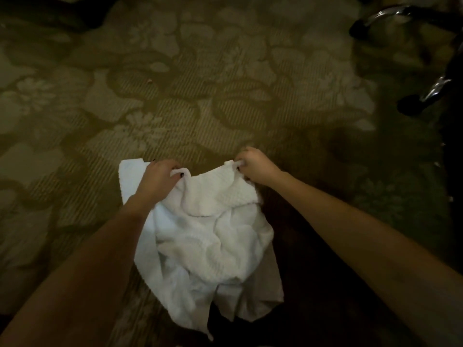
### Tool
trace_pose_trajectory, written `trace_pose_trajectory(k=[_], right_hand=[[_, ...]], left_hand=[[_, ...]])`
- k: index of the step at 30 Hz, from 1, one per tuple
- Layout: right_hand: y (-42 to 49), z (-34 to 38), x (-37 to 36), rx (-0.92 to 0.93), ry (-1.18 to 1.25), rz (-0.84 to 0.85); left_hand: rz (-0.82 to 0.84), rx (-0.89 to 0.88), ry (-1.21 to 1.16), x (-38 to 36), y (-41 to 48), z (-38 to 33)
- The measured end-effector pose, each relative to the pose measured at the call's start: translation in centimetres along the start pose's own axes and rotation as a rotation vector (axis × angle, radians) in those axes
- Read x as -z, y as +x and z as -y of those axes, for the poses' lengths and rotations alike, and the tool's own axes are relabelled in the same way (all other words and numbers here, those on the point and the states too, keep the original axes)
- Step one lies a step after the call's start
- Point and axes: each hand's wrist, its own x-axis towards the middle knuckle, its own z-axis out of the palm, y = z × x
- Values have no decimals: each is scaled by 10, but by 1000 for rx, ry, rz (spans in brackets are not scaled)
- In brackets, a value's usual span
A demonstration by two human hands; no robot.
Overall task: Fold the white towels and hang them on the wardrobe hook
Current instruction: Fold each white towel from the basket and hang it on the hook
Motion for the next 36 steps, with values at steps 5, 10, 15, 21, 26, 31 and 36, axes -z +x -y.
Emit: trace_pose_trajectory(k=[5, 10, 15, 21, 26, 31, 36], right_hand=[[-68, 9, 69, -138, 79, -201], [-154, 57, 167, -183, 65, -181], [-256, 126, 277, -182, 172, -184], [-404, 206, 405, -235, 219, -386], [-515, 265, 512, -294, 235, -583], [-628, 323, 592, -335, 309, -832], [-736, 363, 609, -477, 377, -985]], left_hand=[[67, 40, -94, 79, -23, -50], [93, -44, -140, 197, -47, -138], [59, -140, -257, 326, -82, -239], [51, -286, -374, 465, -146, -372], [70, -400, -395, 573, -179, -489], [126, -591, -421, 664, -216, -605], [270, -733, -418, 689, -280, -685]])
